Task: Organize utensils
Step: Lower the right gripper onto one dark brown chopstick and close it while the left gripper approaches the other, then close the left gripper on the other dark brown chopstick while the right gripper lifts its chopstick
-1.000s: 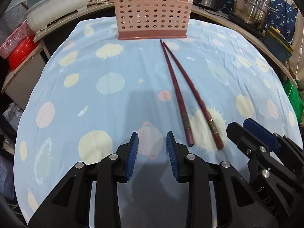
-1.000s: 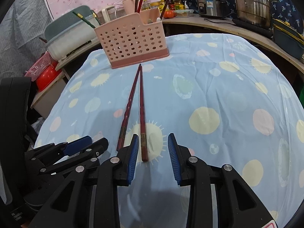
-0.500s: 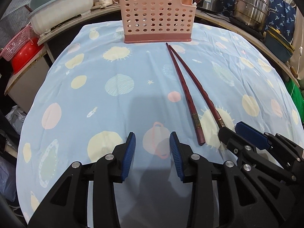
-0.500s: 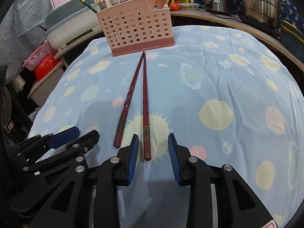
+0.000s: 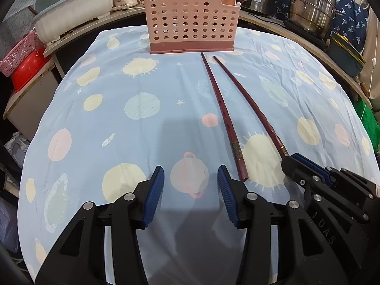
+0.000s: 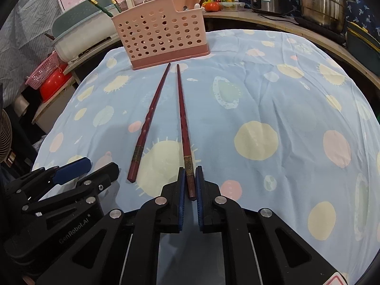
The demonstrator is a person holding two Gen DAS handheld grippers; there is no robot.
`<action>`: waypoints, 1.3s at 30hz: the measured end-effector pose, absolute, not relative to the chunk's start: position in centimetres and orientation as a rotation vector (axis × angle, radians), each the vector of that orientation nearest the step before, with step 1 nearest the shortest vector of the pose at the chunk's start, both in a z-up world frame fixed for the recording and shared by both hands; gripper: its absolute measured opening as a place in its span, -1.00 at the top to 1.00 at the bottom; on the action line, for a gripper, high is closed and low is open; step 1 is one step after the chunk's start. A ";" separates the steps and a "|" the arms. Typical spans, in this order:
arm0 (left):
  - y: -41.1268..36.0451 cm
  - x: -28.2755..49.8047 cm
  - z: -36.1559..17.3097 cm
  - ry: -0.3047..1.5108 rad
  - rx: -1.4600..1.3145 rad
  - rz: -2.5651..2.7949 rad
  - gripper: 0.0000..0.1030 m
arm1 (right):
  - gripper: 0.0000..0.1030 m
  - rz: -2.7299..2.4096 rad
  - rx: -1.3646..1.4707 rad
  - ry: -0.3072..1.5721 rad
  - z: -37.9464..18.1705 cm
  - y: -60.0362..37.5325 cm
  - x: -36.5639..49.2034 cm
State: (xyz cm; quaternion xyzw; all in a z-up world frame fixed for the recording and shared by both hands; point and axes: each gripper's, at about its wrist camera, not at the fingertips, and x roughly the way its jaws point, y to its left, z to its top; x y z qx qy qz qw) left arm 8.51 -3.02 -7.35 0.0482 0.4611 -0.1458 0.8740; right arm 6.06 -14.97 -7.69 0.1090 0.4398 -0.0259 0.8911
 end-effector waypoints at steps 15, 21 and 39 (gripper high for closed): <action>-6.1 9.5 -7.1 0.985 0.088 -0.348 0.10 | 0.85 -0.091 0.259 0.905 -7.5 -17.1 4.8; -6.3 9.5 -6.0 0.965 0.064 -0.366 0.05 | 0.85 -0.101 0.277 0.894 -7.2 -17.9 4.5; -7.0 9.7 -7.3 0.990 0.105 -0.367 0.85 | 0.86 -0.088 0.271 0.894 -7.2 -17.5 4.3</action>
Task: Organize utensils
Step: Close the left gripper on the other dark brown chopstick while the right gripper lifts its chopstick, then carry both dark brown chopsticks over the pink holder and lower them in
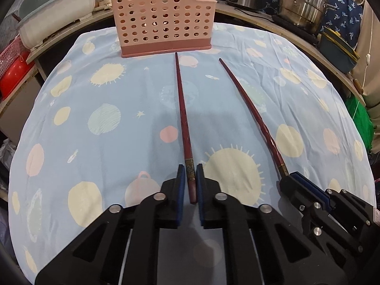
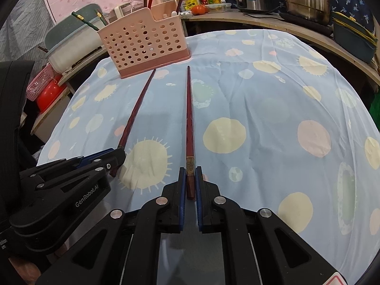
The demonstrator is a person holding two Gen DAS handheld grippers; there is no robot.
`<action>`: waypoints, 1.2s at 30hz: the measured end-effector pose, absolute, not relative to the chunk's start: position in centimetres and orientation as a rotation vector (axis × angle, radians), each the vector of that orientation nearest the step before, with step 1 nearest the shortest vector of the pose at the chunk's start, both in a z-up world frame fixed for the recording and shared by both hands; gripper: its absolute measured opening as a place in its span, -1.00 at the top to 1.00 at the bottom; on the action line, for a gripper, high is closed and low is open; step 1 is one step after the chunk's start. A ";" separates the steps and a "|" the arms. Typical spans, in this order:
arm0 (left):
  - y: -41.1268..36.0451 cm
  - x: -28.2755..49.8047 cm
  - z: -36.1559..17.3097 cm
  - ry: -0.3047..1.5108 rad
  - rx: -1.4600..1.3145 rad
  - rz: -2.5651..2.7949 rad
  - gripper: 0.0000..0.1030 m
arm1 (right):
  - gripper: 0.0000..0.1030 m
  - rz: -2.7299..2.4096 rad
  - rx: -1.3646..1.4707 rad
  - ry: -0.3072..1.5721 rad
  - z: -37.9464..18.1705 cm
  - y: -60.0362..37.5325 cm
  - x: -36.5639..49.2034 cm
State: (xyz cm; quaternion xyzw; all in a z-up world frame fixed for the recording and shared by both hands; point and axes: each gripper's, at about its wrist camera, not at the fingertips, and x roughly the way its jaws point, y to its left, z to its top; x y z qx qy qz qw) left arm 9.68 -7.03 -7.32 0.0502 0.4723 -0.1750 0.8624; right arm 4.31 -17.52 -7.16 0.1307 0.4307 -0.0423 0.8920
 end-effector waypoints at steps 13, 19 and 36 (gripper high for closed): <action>-4.0 8.1 -5.8 0.973 0.055 -0.347 0.87 | 0.86 -0.058 0.241 0.857 -5.5 -16.1 3.6; -2.5 7.5 -3.9 0.934 0.024 -0.338 0.87 | 0.86 -0.043 0.233 0.824 -4.0 -15.7 3.1; -0.2 7.6 3.3 0.813 -0.059 -0.331 0.87 | 0.86 -0.013 0.276 0.686 3.3 -16.3 2.6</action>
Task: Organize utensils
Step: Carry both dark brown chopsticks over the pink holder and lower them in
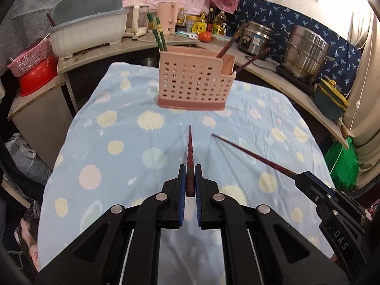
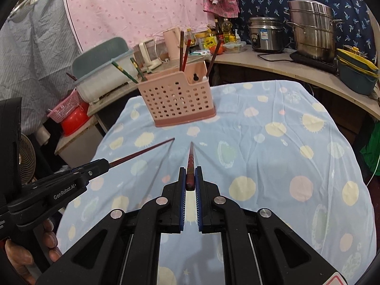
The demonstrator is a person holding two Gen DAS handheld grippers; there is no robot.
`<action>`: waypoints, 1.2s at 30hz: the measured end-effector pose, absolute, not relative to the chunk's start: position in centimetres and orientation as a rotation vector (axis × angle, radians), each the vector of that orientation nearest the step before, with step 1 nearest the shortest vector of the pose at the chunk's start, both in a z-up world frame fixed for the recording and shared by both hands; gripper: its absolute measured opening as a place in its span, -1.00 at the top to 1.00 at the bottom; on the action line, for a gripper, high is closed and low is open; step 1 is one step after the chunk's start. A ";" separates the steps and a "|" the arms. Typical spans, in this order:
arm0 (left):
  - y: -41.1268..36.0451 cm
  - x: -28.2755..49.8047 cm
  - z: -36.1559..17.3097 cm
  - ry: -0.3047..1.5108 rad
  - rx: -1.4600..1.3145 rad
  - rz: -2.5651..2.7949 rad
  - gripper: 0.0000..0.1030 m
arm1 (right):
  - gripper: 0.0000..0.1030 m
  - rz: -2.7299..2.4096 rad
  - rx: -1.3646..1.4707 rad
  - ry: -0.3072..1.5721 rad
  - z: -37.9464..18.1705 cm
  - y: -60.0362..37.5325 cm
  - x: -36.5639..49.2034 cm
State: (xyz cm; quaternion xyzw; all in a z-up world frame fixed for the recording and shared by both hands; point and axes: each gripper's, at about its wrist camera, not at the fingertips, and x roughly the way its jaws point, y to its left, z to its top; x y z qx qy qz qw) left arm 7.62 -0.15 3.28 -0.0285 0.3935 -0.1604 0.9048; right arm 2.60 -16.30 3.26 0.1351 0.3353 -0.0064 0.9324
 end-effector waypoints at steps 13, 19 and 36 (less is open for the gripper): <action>-0.3 9.1 10.1 0.693 -0.049 -0.350 0.87 | 0.86 0.007 0.261 0.569 9.2 -16.7 4.4; -0.6 10.3 12.7 0.641 -0.034 -0.347 0.87 | 0.86 0.017 0.246 0.528 11.4 -16.7 5.8; -2.1 16.2 21.1 0.477 0.000 -0.333 0.87 | 0.86 0.051 0.211 0.360 19.9 -16.8 12.6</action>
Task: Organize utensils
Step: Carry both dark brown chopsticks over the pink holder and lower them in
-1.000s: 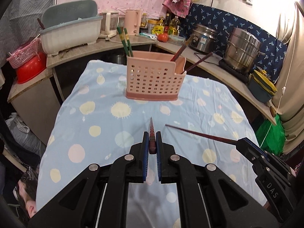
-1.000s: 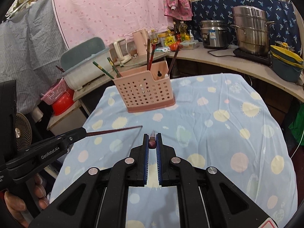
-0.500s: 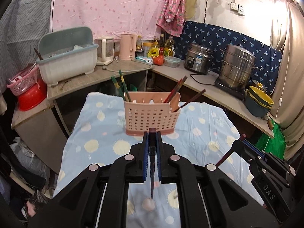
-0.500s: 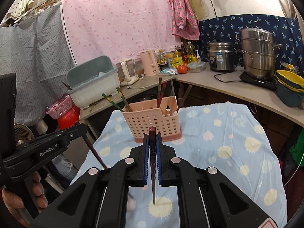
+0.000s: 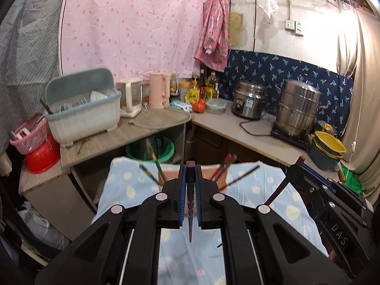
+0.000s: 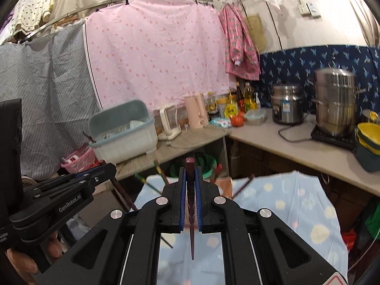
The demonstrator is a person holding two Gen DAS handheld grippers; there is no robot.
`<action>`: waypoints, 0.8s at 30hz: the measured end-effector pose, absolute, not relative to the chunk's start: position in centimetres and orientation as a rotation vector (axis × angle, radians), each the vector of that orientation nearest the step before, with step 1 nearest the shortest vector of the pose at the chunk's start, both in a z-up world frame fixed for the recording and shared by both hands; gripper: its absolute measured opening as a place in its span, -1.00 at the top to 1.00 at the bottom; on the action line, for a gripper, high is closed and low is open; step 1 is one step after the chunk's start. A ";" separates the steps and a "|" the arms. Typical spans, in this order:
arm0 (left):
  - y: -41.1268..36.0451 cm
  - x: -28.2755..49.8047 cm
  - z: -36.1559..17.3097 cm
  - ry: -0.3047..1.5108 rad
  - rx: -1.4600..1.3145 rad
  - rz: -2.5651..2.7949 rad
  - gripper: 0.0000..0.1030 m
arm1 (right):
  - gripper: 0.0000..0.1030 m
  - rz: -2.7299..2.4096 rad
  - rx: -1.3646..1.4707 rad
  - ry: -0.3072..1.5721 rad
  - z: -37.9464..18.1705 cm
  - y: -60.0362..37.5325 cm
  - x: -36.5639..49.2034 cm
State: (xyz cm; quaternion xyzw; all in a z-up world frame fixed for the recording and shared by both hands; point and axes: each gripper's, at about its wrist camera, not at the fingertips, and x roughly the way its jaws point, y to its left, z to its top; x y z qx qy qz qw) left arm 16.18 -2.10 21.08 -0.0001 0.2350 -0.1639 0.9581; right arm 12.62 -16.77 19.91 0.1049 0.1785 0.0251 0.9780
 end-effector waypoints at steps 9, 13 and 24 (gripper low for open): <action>-2.7 21.0 26.2 0.370 0.007 -0.321 0.87 | 0.86 0.023 0.193 0.239 25.2 -16.8 18.7; -3.2 23.5 26.6 0.344 0.012 -0.309 0.87 | 0.86 0.015 0.179 0.237 25.2 -16.4 21.8; -3.3 29.2 20.6 0.417 0.011 -0.282 0.87 | 0.86 0.007 0.181 0.350 17.9 -16.1 28.1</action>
